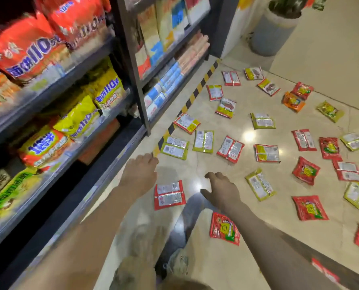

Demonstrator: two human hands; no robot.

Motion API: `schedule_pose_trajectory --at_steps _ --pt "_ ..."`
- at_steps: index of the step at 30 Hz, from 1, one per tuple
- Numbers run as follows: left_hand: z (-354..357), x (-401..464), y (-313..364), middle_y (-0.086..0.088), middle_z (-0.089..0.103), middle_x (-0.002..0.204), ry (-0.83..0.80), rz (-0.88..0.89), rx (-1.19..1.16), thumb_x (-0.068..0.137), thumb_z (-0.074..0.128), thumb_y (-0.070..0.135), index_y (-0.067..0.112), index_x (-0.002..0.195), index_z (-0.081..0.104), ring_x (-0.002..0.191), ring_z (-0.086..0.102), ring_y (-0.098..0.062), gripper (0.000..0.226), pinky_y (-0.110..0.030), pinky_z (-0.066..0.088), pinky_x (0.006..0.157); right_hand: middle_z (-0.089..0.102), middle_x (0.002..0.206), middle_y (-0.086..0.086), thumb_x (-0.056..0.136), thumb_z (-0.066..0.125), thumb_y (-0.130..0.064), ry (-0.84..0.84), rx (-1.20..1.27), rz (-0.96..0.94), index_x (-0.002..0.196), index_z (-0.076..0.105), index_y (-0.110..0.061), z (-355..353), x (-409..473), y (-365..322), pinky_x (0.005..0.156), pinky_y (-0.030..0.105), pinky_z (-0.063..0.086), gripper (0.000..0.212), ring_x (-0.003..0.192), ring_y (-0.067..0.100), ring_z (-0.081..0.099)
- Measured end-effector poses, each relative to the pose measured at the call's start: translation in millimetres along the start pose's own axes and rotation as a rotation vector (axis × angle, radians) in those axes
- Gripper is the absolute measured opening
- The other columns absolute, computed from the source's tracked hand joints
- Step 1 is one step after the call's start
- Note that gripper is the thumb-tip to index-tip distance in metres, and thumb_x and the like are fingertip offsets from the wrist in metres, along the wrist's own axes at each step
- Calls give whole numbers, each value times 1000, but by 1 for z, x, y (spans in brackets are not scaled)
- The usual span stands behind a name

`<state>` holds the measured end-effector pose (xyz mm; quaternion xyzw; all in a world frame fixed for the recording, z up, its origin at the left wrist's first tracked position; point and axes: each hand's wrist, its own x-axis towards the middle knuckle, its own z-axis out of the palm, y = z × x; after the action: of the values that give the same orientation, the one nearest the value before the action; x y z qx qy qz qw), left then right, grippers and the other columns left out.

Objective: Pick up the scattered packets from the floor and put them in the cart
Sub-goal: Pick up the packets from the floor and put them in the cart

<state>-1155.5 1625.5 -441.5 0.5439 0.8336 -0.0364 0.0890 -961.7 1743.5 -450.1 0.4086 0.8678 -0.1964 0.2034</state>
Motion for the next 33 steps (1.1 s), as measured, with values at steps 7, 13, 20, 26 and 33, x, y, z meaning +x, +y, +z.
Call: schedule_pose_trajectory --at_steps 7,13,20,26,33 --pt "232 85 -23 -4 62 95 -269 75 6 61 78 18 16 92 66 81 65 -25 33 -35 51 66 41 136 7 91 53 -37 -71 -19 -7 137 36 -19 158 173 27 96 37 40 52 124 28 42" --pt "455 116 -33 -1 71 91 -339 168 23 21 88 38 21 81 74 87 58 -21 64 -30 49 64 23 150 9 86 59 -38 -232 -149 -127 147 18 -20 323 304 45 104 43 34 75 133 29 34" --pt "549 151 -49 -5 -9 159 -552 81 -21 84 56 55 23 148 -12 146 -2 -25 98 -55 11 111 -12 158 4 78 68 -48 -289 -300 -271 149 -9 -24 418 384 33 113 59 -1 108 146 30 -10" --pt "558 181 -50 2 -12 158 -448 130 150 88 54 48 24 147 -17 146 -5 -21 95 -55 11 111 25 148 10 79 69 -34 -227 -213 -236 149 3 -18 427 397 31 111 51 18 97 137 31 24" --pt "511 240 -25 -10 58 131 -286 67 66 47 91 35 22 135 46 112 61 -23 100 -57 47 88 51 121 8 85 57 -30 45 -27 80 130 33 -15 390 410 54 94 40 30 52 115 29 46"
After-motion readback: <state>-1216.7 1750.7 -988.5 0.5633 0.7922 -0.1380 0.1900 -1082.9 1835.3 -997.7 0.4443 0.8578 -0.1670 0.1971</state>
